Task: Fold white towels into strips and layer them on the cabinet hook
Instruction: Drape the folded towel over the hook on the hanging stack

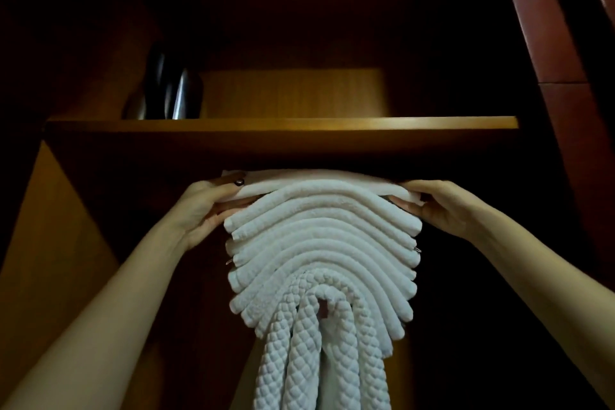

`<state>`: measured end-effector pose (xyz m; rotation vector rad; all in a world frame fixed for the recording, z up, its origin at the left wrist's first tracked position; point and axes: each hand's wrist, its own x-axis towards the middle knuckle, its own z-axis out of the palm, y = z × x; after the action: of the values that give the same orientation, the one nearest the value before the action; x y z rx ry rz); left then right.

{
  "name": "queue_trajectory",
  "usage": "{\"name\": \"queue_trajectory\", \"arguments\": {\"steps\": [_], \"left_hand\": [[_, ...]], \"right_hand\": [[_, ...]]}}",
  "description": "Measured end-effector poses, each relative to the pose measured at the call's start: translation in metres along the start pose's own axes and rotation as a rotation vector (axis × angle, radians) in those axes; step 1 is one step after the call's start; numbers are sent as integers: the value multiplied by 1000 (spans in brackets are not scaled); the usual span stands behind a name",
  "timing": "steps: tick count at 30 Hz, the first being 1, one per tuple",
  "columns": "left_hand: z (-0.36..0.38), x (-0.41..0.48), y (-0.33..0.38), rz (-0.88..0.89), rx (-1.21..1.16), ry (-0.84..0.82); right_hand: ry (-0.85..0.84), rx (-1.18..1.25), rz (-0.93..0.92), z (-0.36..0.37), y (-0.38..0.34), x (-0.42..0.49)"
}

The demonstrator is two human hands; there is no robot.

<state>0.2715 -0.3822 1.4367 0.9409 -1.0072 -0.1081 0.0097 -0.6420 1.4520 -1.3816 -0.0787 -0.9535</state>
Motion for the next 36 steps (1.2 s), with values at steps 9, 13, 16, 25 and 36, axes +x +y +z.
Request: {"name": "queue_trajectory", "arguments": {"steps": [9,13,16,25,36], "left_hand": [[9,-3,16,282,887,23],[11,2,18,393,1054,-25],[9,2,14,481,1207,27],[18,-1,19,602,995,-106],[44,-1,17,497,1260,-334]], "right_hand": [[214,-1069,-391,8,-3,-5],[-17,-1245,-595,35,-6,-10],[-30,-1365,-671,42,-7,-6],[4,-1422,-684,46,1,2],[-112,-1439,-652,49,12,-9]]}}
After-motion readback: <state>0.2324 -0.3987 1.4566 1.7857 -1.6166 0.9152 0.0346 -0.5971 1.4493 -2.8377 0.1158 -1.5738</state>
